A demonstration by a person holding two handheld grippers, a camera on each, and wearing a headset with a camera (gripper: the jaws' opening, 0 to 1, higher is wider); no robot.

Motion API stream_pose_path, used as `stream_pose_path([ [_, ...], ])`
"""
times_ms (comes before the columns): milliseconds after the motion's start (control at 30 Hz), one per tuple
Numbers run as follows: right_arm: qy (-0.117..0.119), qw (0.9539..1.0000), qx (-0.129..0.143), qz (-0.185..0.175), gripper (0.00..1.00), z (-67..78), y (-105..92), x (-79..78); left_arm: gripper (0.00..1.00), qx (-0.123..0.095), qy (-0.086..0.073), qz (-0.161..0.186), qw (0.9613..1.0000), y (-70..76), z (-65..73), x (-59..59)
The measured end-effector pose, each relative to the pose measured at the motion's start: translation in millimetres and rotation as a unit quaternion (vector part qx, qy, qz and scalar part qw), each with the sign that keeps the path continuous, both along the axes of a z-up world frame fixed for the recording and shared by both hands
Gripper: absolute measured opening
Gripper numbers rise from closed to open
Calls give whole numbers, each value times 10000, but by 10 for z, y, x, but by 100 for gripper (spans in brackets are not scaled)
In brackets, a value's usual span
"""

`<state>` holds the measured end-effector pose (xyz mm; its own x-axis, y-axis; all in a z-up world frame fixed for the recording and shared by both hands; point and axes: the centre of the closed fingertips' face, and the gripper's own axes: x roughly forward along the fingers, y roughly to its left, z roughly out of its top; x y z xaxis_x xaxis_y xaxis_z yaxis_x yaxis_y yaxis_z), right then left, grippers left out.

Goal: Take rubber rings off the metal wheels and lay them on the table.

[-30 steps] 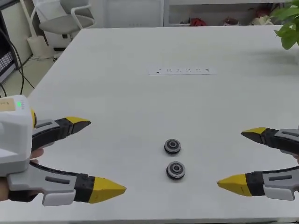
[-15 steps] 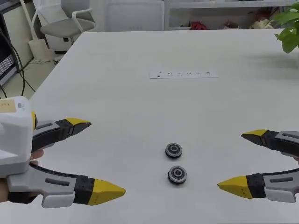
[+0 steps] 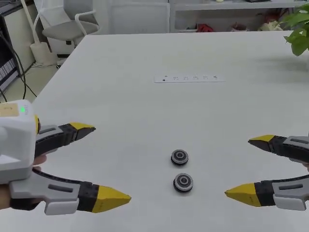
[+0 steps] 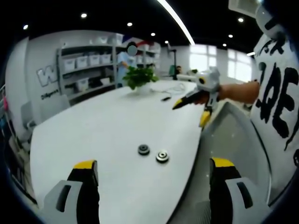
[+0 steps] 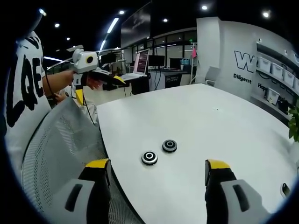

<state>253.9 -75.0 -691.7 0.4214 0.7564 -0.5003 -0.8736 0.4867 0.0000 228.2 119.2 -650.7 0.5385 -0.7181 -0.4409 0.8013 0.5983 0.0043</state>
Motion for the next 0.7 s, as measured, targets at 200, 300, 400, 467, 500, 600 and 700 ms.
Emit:
stream_pose_path([
  [200, -11, 10000, 11, 9, 81, 6, 1, 7, 100, 23, 1, -43, 10000, -20, -2, 7],
  [300, -18, 10000, 18, 18, 81, 13, 4, 12, 100, 36, -10, -54, 10000, -25, 1, 19],
  [400, -25, 10000, 43, 12, 80, 29, 6, 29, 100, 52, -13, -66, 10000, -32, 7, 34],
  [467, -36, 10000, 85, 8, 80, 50, 15, 42, 100, 61, -5, -73, 10000, -35, 7, 41],
  [500, -34, 9999, 103, 9, 80, 60, 21, 44, 100, 61, 0, -77, 10000, -38, 7, 44],
  [600, -45, 9999, 130, 24, 80, 78, 38, 54, 100, 63, 0, -110, 9999, -54, 8, 60],
  [700, -58, 9999, 144, 33, 80, 86, 51, 76, 100, 55, 20, -141, 9999, -72, -4, 84],
])
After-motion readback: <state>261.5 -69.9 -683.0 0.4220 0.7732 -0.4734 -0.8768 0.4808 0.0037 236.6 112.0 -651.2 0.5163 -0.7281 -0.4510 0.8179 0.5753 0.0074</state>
